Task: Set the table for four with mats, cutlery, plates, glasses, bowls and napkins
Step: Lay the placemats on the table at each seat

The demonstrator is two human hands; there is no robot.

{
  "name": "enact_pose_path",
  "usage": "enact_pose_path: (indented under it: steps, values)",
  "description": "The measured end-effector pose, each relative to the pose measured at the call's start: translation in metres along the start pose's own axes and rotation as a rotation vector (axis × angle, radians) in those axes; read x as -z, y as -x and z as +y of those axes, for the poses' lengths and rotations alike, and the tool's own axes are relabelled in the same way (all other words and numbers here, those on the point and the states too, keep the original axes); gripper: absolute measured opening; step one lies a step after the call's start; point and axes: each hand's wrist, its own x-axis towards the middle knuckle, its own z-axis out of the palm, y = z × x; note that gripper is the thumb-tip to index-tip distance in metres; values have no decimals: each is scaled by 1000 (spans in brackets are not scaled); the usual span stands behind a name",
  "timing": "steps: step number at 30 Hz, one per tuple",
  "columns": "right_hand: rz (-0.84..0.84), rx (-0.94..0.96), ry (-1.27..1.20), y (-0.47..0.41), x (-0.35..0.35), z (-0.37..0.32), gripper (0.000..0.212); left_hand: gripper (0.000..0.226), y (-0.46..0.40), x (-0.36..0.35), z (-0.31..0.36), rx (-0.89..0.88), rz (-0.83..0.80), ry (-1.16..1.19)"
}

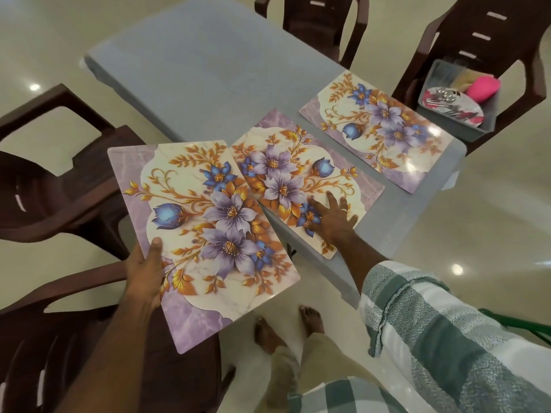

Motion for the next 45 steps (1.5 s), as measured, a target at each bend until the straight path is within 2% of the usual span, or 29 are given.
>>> enact_pose_path:
  steps: [12,14,16,18,19,21,22,24,25,28,31,33,36,39,42,45]
  values:
    - [10,-11,26,9,-6,-2,69,39,-4,-11,-2,-13,-35,24]
    - [76,1,57,11,-5,-4,67,37,-2,-12,1,-5,-47,27]
    - [230,76,43,14,-2,-15,57,35,1,-12,4,11,-57,57]
    - [326,165,-181,22,4,-36,42,33,10,-14,6,26,-83,83]
    - [296,191,-349,31,9,-51,34,33,15,-14,6,31,-88,90]
    - [91,199,-647,45,17,-75,23,28,25,-16,5,5,-63,119]
    - [-40,203,-794,51,20,-84,25,26,28,-18,4,-20,-45,133]
    - [-263,244,-989,54,22,-93,50,30,43,-19,5,-38,-9,172]
    - [-313,275,-1015,55,23,-96,58,32,52,-18,6,-46,9,200]
    - [-350,439,-1068,65,29,-110,16,33,81,-9,6,-51,27,269]
    - [-471,467,-1083,71,21,-122,33,40,107,10,-8,-44,80,192]
    - [-523,492,-1087,75,12,-129,47,37,120,24,-19,-13,164,147]
    - [-568,538,-1086,91,0,-144,26,26,143,44,-30,19,304,135]
    - [-622,598,-997,110,-11,-160,24,27,167,67,-41,30,383,135]
    - [-628,598,-966,129,-23,-177,12,28,186,90,-51,27,422,154]
    - [-640,588,-960,151,-41,-194,15,31,200,114,-60,31,466,220]
